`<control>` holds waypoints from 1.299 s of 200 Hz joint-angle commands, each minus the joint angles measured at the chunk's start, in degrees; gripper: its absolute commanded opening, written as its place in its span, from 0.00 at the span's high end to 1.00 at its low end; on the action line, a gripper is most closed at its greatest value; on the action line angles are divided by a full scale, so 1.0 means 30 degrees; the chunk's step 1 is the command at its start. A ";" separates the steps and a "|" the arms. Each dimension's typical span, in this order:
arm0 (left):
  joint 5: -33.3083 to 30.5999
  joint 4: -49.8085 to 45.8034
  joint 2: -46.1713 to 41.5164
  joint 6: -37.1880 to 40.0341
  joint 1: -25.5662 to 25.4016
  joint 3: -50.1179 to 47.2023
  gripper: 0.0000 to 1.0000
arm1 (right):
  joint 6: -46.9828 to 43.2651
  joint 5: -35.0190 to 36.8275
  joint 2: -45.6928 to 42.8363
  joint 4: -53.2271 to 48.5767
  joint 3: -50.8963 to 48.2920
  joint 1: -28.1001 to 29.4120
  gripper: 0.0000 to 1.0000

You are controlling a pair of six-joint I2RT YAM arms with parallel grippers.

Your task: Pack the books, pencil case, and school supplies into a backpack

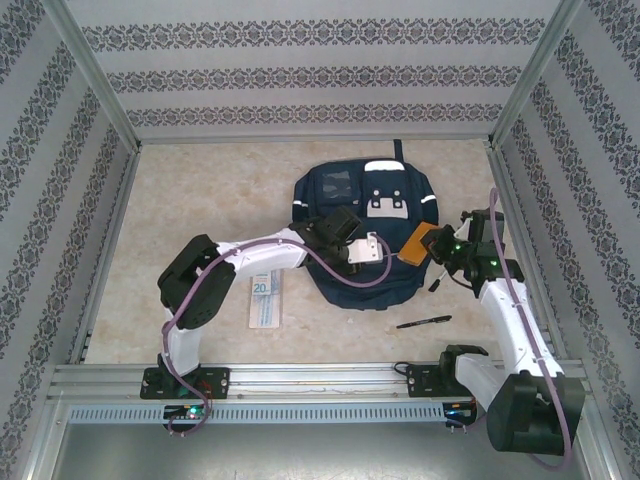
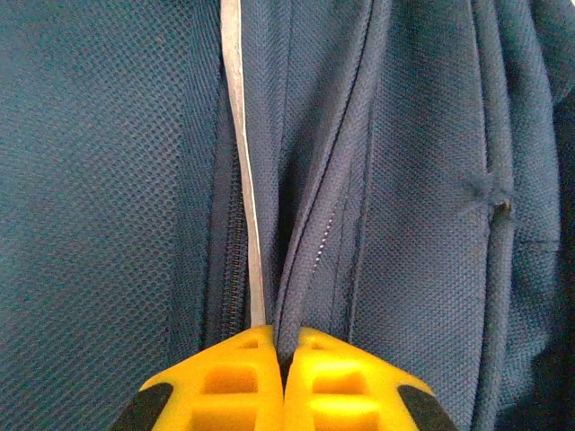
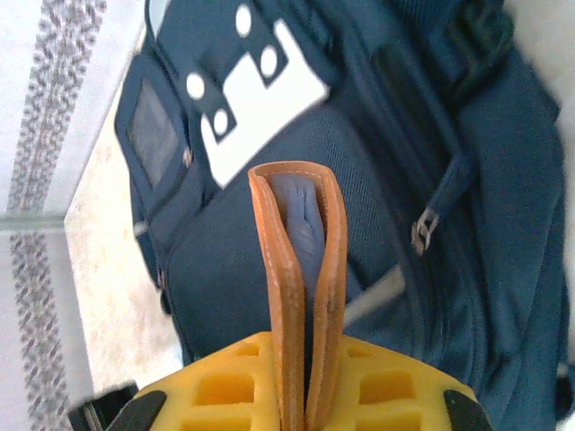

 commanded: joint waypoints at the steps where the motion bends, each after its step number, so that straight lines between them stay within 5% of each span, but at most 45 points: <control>1: -0.0414 -0.0837 -0.0944 -0.0391 0.0107 0.1053 1.00 | -0.1796 -0.3983 -0.1531 -0.1401 -0.0775 -0.0209 1.00; 24: -0.1236 -0.0106 -0.2279 -0.1846 0.0625 0.1225 1.00 | -0.3152 -0.5322 -0.3726 -0.2983 -0.0966 -0.0154 1.00; 62: -0.1767 -0.0957 -0.2744 -0.4519 0.1654 0.3715 1.00 | -0.2035 -1.0847 -0.5343 -0.0466 -0.1963 0.0407 1.00; 84: -0.1590 -0.1176 -0.2837 -0.5852 0.1853 0.5059 1.00 | -0.2261 -1.0994 -0.4660 -0.0122 -0.2386 0.2255 1.00; 114: -0.1591 -0.1317 -0.2926 -0.8053 0.1851 0.6623 1.00 | -0.0435 -0.6595 -0.2982 0.1215 -0.2598 0.3497 1.00; 156: -0.0885 0.0254 -0.3787 -0.8367 0.1828 0.6018 1.00 | 1.0164 0.0322 0.1522 1.3288 -0.5128 0.4014 1.00; 198: 0.2235 0.0904 -0.3806 -0.8112 0.1735 0.5609 1.00 | 1.1509 0.3294 0.7945 1.8734 -0.2158 0.5234 1.00; 260: 0.3485 0.0395 -0.2823 -0.9049 0.1735 0.7168 1.00 | 1.5438 0.8195 1.5808 2.7221 -0.0282 0.7094 0.95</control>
